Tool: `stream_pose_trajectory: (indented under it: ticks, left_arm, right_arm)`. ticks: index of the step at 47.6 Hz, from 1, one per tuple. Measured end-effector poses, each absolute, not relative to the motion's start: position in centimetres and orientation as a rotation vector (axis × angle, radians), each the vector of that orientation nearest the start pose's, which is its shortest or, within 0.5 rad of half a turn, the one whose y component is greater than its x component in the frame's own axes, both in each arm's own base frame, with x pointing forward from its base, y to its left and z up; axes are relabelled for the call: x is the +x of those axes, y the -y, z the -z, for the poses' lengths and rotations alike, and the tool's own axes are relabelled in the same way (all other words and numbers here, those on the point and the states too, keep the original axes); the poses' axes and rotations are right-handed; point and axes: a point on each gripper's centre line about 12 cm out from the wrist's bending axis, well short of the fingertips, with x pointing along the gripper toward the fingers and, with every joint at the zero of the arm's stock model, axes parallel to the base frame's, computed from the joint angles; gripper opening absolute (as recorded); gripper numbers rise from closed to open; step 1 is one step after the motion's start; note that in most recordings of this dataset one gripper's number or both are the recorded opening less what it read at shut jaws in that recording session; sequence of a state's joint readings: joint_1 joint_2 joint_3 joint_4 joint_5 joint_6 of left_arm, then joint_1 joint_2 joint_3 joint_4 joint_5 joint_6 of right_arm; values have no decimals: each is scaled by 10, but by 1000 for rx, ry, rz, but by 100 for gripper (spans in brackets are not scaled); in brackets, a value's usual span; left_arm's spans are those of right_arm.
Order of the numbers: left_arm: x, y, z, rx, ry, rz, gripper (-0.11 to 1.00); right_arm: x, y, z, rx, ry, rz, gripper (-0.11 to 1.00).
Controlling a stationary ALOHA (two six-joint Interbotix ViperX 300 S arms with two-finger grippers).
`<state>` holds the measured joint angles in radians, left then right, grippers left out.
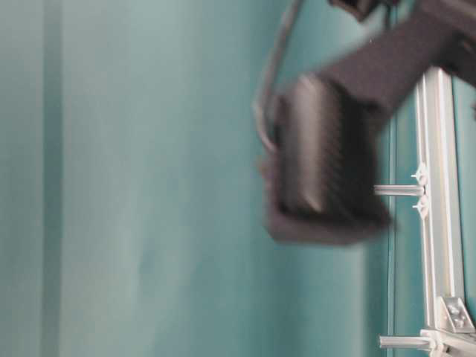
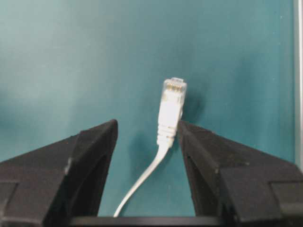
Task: Move the cable alternately left and right between 8 pins so it hooks onto each one.
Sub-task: 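Move the left gripper away to the left edge of the table, then carry the white cable plug with the right gripper into the frame center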
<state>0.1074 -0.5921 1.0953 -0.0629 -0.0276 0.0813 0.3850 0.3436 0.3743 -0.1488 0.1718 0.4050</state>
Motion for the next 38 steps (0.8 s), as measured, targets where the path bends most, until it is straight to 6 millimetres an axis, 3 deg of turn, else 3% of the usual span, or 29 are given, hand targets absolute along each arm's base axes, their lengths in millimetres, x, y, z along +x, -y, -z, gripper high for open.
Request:
stream_pose_trajectory:
  ticks: [22, 26, 33, 38]
  left_arm:
    - [233, -24, -210, -5, -455, -97, 9]
    - [230, -24, -210, -4, -449, -97, 9]
    - [225, -23, -211, -3, -433, -96, 9]
    - [221, -22, -210, -3, -430, -96, 9]
  right_arm:
    - [439, -161, -96, 81, -979, -111, 53]
    - [439, -161, -95, 88, -985, -92, 45]
    - [439, -161, -93, 132, -990, -56, 17]
    - [439, -162, -93, 158, -994, -40, 15]
